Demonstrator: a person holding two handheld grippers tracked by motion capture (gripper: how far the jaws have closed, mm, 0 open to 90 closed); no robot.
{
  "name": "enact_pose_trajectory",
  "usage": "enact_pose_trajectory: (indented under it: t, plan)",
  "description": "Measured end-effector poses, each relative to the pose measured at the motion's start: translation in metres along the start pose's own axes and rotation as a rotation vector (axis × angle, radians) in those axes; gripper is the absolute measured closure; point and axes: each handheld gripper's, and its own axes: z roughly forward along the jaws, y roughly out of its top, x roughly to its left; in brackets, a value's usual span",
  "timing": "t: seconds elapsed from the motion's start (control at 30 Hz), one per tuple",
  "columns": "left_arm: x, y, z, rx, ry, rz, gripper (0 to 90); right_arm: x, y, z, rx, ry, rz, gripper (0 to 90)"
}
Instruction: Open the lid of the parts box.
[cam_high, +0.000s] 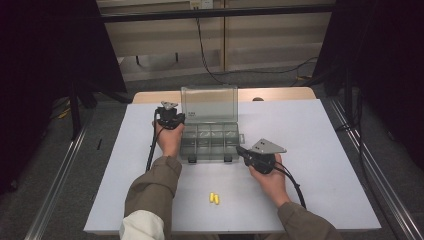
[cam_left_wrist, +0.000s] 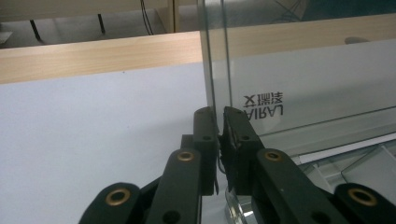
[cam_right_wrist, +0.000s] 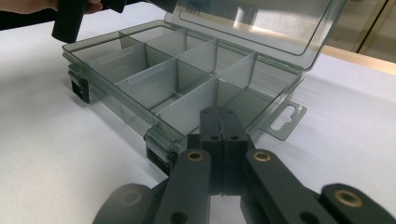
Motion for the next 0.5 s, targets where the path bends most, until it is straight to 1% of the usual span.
enact_pose_trajectory:
  t: [0.07, 0.1, 0.27, 0.3, 0.47, 0.5]
  plan:
    - [0.0001, -0.0007, 0.0002, 0.002, -0.007, -0.004, 85.0, -0.0001, -0.0001, -0.0001, 0.000, 0.001, 0.000, 90.0]
    - [0.0000, -0.0009, 0.0005, 0.003, -0.012, 0.001, 85.2, -0.0001, 0.0000, -0.0001, 0.000, 0.001, 0.000, 90.0]
    - [-0.0013, -0.0022, 0.0001, -0.001, -0.019, -0.012, 85.4, -0.0001, 0.0000, -0.0001, 0.001, 0.001, 0.000, 90.0]
    - [-0.0009, -0.0022, -0.0007, 0.000, -0.022, -0.009, 85.2, -0.0001, -0.0001, -0.0001, 0.000, 0.001, 0.000, 90.0]
    - [-0.0002, -0.0033, -0.0068, -0.010, -0.037, -0.020, 83.5, -0.0002, -0.0001, -0.0001, 0.000, 0.001, 0.001, 90.0]
    - [0.0002, -0.0034, -0.0086, -0.008, -0.040, -0.016, 82.8, -0.0003, -0.0002, -0.0001, -0.002, 0.001, 0.003, 90.0]
